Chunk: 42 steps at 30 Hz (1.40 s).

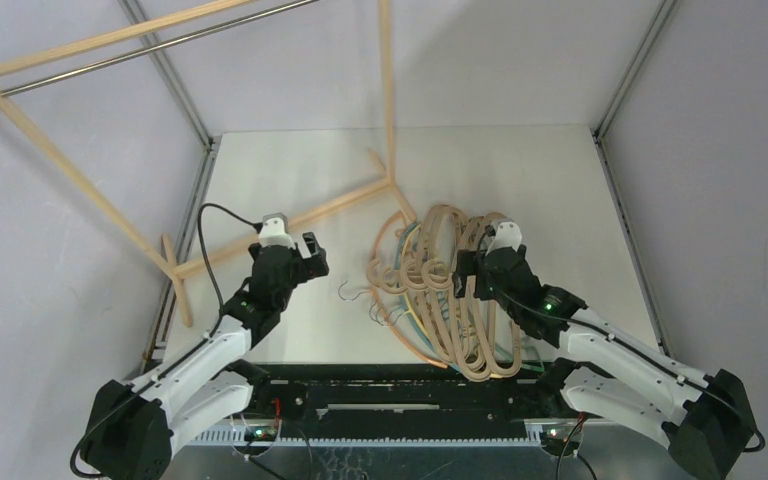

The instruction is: Organize the hangers

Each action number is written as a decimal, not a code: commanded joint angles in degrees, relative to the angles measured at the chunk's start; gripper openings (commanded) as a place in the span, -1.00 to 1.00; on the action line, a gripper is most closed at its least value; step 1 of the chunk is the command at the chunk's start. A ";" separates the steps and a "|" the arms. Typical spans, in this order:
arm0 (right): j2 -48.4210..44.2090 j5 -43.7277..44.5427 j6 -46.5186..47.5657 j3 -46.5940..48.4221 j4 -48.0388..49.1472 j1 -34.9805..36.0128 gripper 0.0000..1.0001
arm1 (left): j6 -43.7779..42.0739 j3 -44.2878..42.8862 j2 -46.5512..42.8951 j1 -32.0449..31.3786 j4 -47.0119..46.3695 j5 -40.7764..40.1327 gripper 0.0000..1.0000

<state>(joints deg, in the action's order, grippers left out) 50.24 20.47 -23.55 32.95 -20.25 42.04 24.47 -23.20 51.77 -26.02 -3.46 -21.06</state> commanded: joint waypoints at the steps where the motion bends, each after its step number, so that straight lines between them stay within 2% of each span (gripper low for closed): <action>1: 3.46 0.59 -1.70 -0.14 -0.50 0.77 1.00 | 0.07 0.55 -1.36 -0.26 -1.11 -1.00 0.99; 12: 11.73 3.60 -9.99 -1.74 -4.78 4.89 0.83 | 0.62 1.11 -1.35 -0.26 -1.52 -1.10 0.99; 17: 9.27 5.20 -12.67 -2.80 -7.68 4.80 0.47 | 1.01 1.43 -1.46 -0.26 -1.83 -0.60 0.99; 25: 6.18 3.28 -14.23 -4.37 -8.43 4.65 0.24 | 1.33 1.98 -0.89 -0.26 -2.51 -0.39 0.99; 31: 1.48 3.07 -14.59 -4.47 -8.93 5.15 0.21 | 1.13 1.52 -0.08 -0.26 -2.52 -0.42 0.99; 36: -3.88 4.41 -14.99 -4.47 -11.12 4.92 0.31 | 1.02 1.34 0.24 -0.30 -2.51 -0.39 0.99; 39: -3.09 2.59 -15.48 -4.54 -12.86 2.80 0.30 | 1.26 1.32 0.41 -0.21 -2.51 -0.24 0.99; 42: -0.52 -0.95 -16.35 -4.56 -13.15 0.84 0.21 | 1.52 1.29 0.38 -0.26 -2.51 0.27 0.99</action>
<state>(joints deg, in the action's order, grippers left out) 47.29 22.48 -37.78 28.42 -31.97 44.91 25.08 -22.06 52.14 -26.02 -3.73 -21.23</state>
